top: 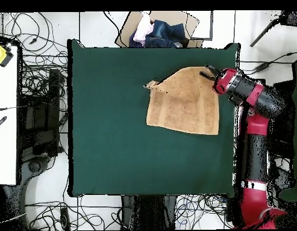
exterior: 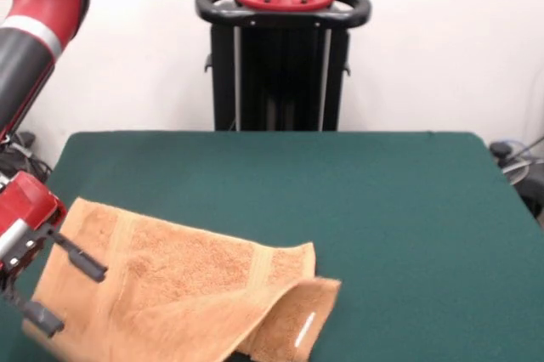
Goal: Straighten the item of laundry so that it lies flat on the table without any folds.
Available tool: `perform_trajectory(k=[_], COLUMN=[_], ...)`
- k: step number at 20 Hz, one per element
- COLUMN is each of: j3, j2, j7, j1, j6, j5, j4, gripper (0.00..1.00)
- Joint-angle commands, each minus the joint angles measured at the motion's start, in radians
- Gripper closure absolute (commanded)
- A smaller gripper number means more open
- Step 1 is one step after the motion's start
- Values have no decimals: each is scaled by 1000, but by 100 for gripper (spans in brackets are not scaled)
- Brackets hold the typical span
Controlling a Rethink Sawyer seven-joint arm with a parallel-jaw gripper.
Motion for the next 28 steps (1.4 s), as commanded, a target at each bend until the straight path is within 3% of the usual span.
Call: perform_trajectory(k=[1, 10, 13, 14, 17, 22, 23, 25, 27, 28], j3=[-66, -51, -43, -29, -5, -191, -273, -497, -638, -651], j2=[-2, 8, -15, -37, -133, -502, -596, -702, -672, -637], j7=[-58, -34, -52, -63, 63, 516, 591, 674, 573, 503], j1=[37, 16, -48, -88, -191, -63, -1, 156, 255, 265], j6=[-46, -92, -192, -256, -538, -942, -1078, -1305, -1527, -1619], j5=[53, 69, 3, -45, -219, -424, -435, -360, -233, -189], j4=[-108, -53, 87, 184, 521, 736, 764, 782, 796, 810], gripper=[0, 0, 0, 0, 0, 0, 0, 0, 0, 0])
